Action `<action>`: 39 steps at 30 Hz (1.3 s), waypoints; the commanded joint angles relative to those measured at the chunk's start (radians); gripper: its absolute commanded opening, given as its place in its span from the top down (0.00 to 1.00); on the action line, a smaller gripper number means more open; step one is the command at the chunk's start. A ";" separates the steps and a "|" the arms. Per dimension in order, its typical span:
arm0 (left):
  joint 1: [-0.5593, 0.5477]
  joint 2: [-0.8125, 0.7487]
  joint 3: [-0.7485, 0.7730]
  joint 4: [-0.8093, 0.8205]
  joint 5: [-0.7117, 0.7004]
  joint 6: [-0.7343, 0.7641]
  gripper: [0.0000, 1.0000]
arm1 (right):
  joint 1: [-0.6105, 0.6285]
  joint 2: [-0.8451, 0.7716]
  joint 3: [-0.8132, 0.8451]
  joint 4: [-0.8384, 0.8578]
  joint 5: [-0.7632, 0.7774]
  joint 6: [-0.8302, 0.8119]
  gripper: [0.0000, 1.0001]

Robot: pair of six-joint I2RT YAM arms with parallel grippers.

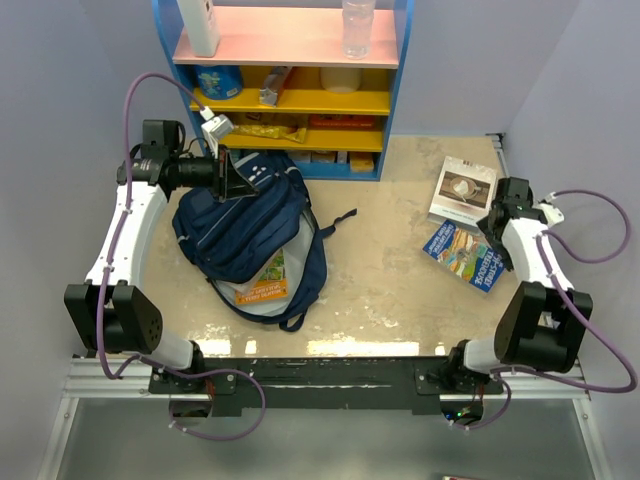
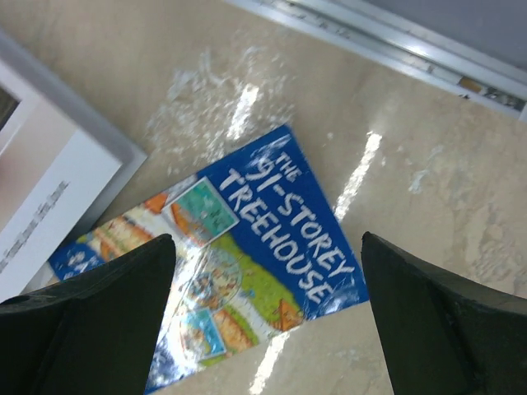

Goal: Pack the student bag
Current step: Move the book to the center of the board.

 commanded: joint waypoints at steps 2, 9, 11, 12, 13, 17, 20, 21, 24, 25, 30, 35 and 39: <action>0.004 -0.054 0.017 0.036 0.131 0.020 1.00 | -0.058 0.088 0.001 -0.003 0.137 0.064 0.05; 0.004 -0.050 0.035 -0.022 0.122 0.089 1.00 | -0.066 0.234 0.060 0.000 0.144 0.058 0.06; 0.029 -0.050 0.045 -0.034 0.117 0.100 1.00 | -0.066 0.275 0.082 0.008 0.146 0.035 0.06; 0.030 -0.050 0.048 -0.036 0.117 0.103 1.00 | -0.066 0.289 0.087 0.014 0.126 0.027 0.07; 0.032 -0.048 0.052 -0.037 0.119 0.104 1.00 | -0.066 0.302 0.100 0.013 0.121 0.027 0.07; 0.035 -0.038 0.066 -0.040 0.122 0.101 1.00 | -0.047 0.320 0.068 0.086 0.022 -0.025 0.12; 0.035 -0.034 0.072 -0.040 0.120 0.100 1.00 | 0.008 0.325 0.019 0.124 -0.001 -0.031 0.12; 0.035 -0.034 0.078 -0.040 0.119 0.098 1.00 | 0.026 0.328 0.004 0.129 0.000 -0.034 0.12; 0.037 -0.034 0.084 -0.042 0.116 0.097 1.00 | 0.115 0.343 -0.015 0.146 -0.003 -0.031 0.12; 0.037 -0.033 0.086 -0.045 0.113 0.095 1.00 | 0.140 0.346 -0.018 0.155 -0.006 -0.025 0.12; 0.041 -0.028 0.109 -0.060 0.106 0.104 1.00 | 0.282 0.383 0.001 0.169 -0.064 -0.011 0.12; 0.044 -0.028 0.109 -0.068 0.103 0.107 1.00 | 0.402 0.398 0.025 0.204 -0.139 0.026 0.14; 0.046 -0.030 0.104 -0.071 0.102 0.110 1.00 | 0.506 0.423 0.083 0.287 -0.236 0.038 0.16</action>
